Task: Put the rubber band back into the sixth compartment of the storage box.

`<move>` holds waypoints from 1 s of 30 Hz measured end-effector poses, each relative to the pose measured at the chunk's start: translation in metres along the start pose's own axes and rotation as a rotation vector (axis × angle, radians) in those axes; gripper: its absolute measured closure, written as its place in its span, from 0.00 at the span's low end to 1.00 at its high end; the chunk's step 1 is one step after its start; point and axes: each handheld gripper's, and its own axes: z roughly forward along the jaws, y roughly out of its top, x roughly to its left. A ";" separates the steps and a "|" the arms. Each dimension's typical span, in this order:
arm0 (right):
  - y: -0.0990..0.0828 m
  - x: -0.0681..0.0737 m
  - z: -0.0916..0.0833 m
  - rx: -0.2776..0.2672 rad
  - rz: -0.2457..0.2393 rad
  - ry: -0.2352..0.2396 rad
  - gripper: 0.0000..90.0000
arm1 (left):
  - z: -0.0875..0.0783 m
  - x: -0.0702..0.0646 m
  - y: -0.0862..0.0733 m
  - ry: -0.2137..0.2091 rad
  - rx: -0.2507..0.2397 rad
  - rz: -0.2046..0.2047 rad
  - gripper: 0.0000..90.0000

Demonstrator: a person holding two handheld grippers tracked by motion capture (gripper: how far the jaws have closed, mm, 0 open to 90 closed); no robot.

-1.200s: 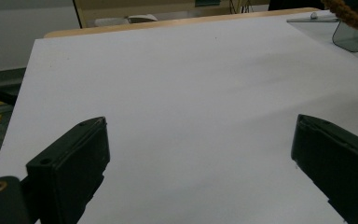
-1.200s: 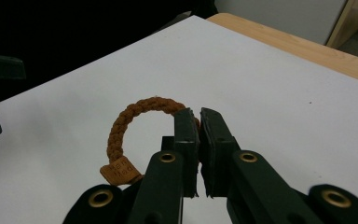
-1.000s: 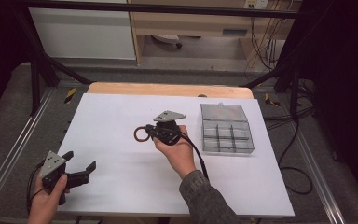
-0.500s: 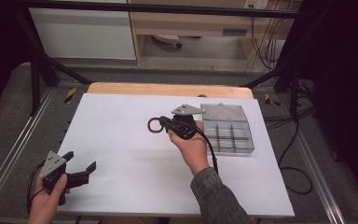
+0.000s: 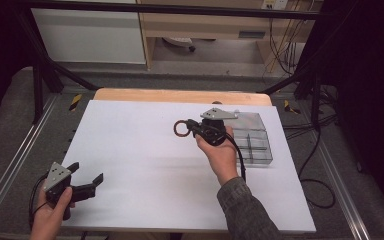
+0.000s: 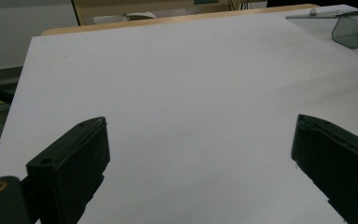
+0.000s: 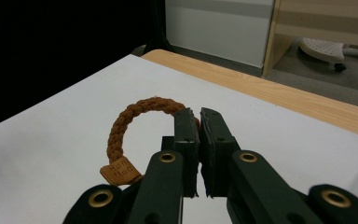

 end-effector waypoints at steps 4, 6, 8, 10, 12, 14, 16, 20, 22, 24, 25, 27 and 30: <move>0.000 -0.008 -0.007 -0.001 -0.004 -0.014 0.96 | 0.000 0.000 0.000 -0.001 0.002 0.000 0.05; -0.001 -0.012 -0.010 -0.002 0.000 -0.024 0.96 | 0.000 0.000 0.000 0.000 0.002 0.000 0.05; -0.001 -0.016 -0.013 -0.004 0.000 -0.034 0.96 | 0.000 -0.001 0.000 -0.001 0.002 0.000 0.05; -0.002 -0.020 -0.017 -0.008 0.003 -0.044 0.96 | 0.000 -0.001 0.000 -0.001 0.002 0.000 0.05; -0.003 -0.025 -0.020 -0.010 0.009 -0.054 0.96 | 0.000 -0.001 0.000 -0.001 0.002 0.000 0.05; -0.004 -0.030 -0.024 -0.012 0.012 -0.064 0.96 | 0.000 -0.001 0.000 -0.001 0.003 0.000 0.05; -0.005 -0.035 -0.027 -0.012 0.017 -0.074 0.96 | 0.000 -0.001 0.000 -0.001 0.003 0.001 0.05; -0.009 -0.045 -0.037 -0.026 0.036 -0.098 0.96 | 0.001 -0.001 0.000 -0.003 0.005 0.003 0.05; -0.009 -0.047 -0.038 -0.027 0.038 -0.103 0.96 | 0.001 -0.001 0.000 -0.004 0.006 0.005 0.05; -0.010 -0.050 -0.041 -0.028 0.042 -0.109 0.96 | 0.001 -0.001 0.000 -0.002 0.008 0.008 0.05; -0.011 -0.052 -0.043 -0.031 0.044 -0.113 0.96 | 0.001 -0.001 0.000 -0.003 0.009 0.007 0.05; -0.012 -0.055 -0.045 -0.032 0.046 -0.119 0.96 | 0.001 -0.001 -0.001 -0.004 0.007 0.005 0.05; -0.013 -0.058 -0.049 -0.034 0.049 -0.128 0.96 | 0.001 -0.001 -0.001 -0.003 0.007 0.001 0.05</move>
